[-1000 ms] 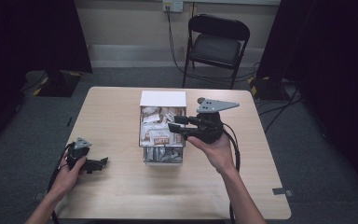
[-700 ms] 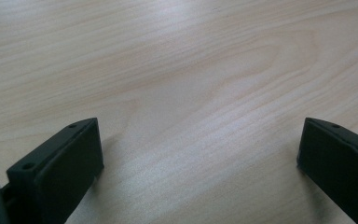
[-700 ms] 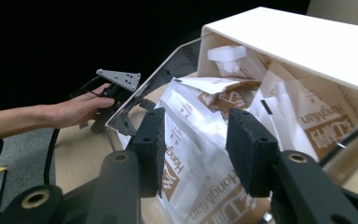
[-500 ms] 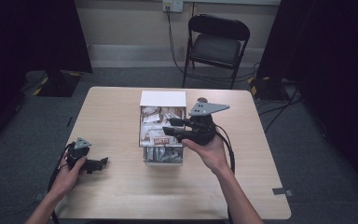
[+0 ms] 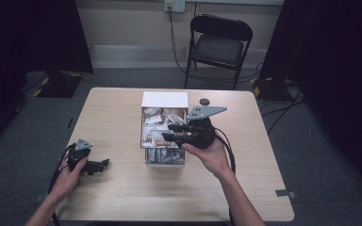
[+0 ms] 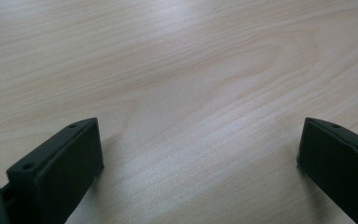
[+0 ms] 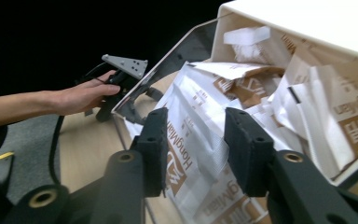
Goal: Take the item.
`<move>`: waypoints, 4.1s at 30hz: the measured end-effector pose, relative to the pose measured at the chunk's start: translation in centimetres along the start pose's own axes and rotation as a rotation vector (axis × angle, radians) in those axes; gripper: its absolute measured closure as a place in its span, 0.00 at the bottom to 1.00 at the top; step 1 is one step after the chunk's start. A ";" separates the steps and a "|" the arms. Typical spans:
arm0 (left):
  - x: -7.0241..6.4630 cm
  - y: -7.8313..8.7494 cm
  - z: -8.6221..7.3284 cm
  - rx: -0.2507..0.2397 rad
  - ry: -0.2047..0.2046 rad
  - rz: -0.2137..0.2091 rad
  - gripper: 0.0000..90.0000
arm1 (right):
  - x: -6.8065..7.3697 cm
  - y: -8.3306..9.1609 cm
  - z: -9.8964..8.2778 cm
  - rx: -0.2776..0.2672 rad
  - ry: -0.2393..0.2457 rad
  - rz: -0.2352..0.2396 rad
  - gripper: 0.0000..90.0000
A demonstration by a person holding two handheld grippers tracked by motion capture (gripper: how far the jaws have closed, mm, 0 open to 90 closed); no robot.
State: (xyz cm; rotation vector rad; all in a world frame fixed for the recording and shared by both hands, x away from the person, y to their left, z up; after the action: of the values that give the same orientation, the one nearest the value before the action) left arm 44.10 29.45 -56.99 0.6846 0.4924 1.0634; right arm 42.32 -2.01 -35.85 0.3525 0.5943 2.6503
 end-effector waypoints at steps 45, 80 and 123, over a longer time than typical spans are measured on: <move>0.0 0.0 0.0 0.000 0.000 0.000 0.00 | 0.6 0.3 0.3 -0.022 -0.026 0.059 0.99; 0.0 0.0 0.0 0.000 0.000 0.000 0.00 | 0.7 2.7 1.5 -0.071 -0.021 0.029 1.00; 0.0 0.0 0.0 0.000 0.000 0.000 0.00 | -1.3 8.1 2.6 -0.179 -0.038 -0.071 1.00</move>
State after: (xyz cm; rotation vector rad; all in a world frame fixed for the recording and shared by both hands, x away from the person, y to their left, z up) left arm 44.10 29.45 -56.99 0.6846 0.4926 1.0634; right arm 41.68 -8.37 -30.12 0.3221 0.3472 2.5971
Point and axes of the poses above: each handheld gripper's, and its own axes: y roughly backward along the jaws, z roughly out of its top, x roughly to its left, the point moved 8 cm from there along -y, roughly forward along the jaws, and after that the axes turned 1 degree about x, right-handed, at the moved point
